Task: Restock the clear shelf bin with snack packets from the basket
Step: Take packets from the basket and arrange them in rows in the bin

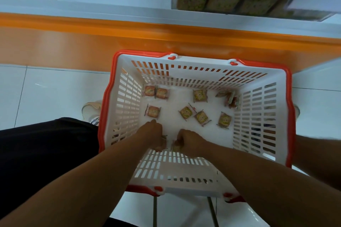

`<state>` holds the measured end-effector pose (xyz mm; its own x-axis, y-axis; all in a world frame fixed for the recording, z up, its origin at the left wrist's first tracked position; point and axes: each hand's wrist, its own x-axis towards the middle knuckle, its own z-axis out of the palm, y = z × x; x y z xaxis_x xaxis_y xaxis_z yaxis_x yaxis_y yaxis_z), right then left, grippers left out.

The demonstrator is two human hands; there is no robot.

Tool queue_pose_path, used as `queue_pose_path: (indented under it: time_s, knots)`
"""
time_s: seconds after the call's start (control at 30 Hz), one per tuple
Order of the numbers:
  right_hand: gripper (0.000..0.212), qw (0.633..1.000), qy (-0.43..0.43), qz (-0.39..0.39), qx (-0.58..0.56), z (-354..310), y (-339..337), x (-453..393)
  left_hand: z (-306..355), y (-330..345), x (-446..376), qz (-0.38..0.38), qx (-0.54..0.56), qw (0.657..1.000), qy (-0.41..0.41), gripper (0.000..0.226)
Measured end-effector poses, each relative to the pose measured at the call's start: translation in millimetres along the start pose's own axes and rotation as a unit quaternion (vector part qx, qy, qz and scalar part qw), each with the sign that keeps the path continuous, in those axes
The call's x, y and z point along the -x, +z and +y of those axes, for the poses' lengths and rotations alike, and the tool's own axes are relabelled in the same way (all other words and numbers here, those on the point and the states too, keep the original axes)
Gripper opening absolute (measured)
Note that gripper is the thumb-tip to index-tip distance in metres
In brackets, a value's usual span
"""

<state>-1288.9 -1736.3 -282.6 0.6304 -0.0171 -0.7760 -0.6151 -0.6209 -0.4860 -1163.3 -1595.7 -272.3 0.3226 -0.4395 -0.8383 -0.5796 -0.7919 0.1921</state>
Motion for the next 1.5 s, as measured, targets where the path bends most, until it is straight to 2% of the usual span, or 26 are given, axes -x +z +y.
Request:
queue_pose_path:
  time_s: [0.07,0.1,0.13,0.2,0.23,0.33,0.43,0.5,0.57,0.67,0.73,0.83,0.9,0.93,1.0,1.1,1.17,1.23,1.37,1.43,1.5]
  knots:
    - [0.028,0.982,0.045,0.092,-0.16,3.6,-14.3,5.4,0.5,-1.3,0.6,-0.015,0.028,0.999,-0.003,0.043]
    - [0.03,0.957,0.068,0.16,-0.232,6.6,-22.6,6.2,0.5,-0.8,0.1,-0.027,0.048,0.998,0.001,0.043]
    - [0.037,0.927,0.084,0.219,-0.293,10.6,-30.9,5.9,0.6,0.7,-0.7,-0.035,0.069,0.997,0.007,0.041]
    - [0.053,0.887,0.12,0.262,-0.361,19.9,-46.2,4.8,2.4,2.4,-2.3,-0.029,0.118,0.992,0.019,0.041]
    - [0.053,0.885,0.139,0.26,-0.359,24.4,-52.2,3.7,4.6,1.4,-3.5,-0.018,0.154,0.988,0.021,0.041]
    - [0.035,0.917,0.171,0.23,-0.276,31.1,-60.8,-1.9,15.9,-12.2,-11.9,0.051,0.217,0.974,0.032,0.04]
    - [0.044,0.951,0.176,0.2,-0.155,29.0,-61.2,-3.5,31.2,-33.5,-26.9,0.143,0.197,0.969,0.051,0.048]
    - [0.044,0.964,0.155,0.188,-0.108,27.7,-57.2,-2.1,43.0,-42.9,-36.7,0.145,0.188,0.969,0.07,0.052]
    - [0.046,0.967,0.154,0.175,-0.106,27.7,-52.0,-1.1,53.5,-46.2,-43.6,0.125,0.168,0.975,0.08,0.05]
    - [0.044,0.964,0.154,0.185,-0.117,29.6,-46.5,-5.8,63.4,-44.8,-49.5,0.117,0.196,0.969,0.091,0.042]
    - [0.041,0.948,0.161,0.208,-0.178,30.1,-46.1,-8.2,66.2,-42.5,-49.5,0.094,0.217,0.967,0.097,0.043]
    - [0.054,0.914,0.174,0.201,-0.306,32.4,-45.1,-5.3,67.1,-38.8,-47.6,0.067,0.29,0.951,0.082,0.044]
    - [0.059,0.868,0.175,0.156,-0.438,33.3,-45.4,-0.8,68.5,-37.5,-44.9,0.041,0.378,0.923,0.062,0.042]
    - [0.053,0.844,0.17,0.129,-0.493,33.9,-48.0,1.0,68.7,-37.3,-44.1,0.026,0.416,0.908,0.049,0.04]
    - [0.041,0.829,0.147,0.062,-0.536,34.1,-58.0,5.4,67.6,-36.9,-43.9,0.0,0.47,0.882,0.03,0.033]
    - [0.046,0.814,0.141,-0.003,-0.564,31.3,-78.0,12.0,65.5,-38.7,-39.9,-0.032,0.538,0.842,0.013,0.024]
    - [0.048,0.824,0.136,-0.021,-0.549,24.1,-94.9,17.4,64.8,-45.0,-32.6,-0.055,0.569,0.821,0.018,0.019]
    - [0.047,0.857,0.126,-0.037,-0.497,9.6,-118.7,26.1,64.7,-59.1,-19.8,-0.075,0.588,0.805,0.022,0.014]
    - [0.032,0.911,0.126,-0.062,-0.388,-27.3,-168.1,63.0,64.1,-99.8,16.4,-0.111,0.604,0.788,0.038,0.019]
    - [0.029,0.931,0.105,-0.054,-0.346,-48.1,-187.7,95.0,66.2,-128.9,45.1,-0.128,0.595,0.791,0.058,0.027]
    - [0.029,0.936,0.088,-0.025,-0.34,-67.8,-201.9,134.0,73.2,-160.9,80.3,-0.157,0.564,0.807,0.081,0.035]
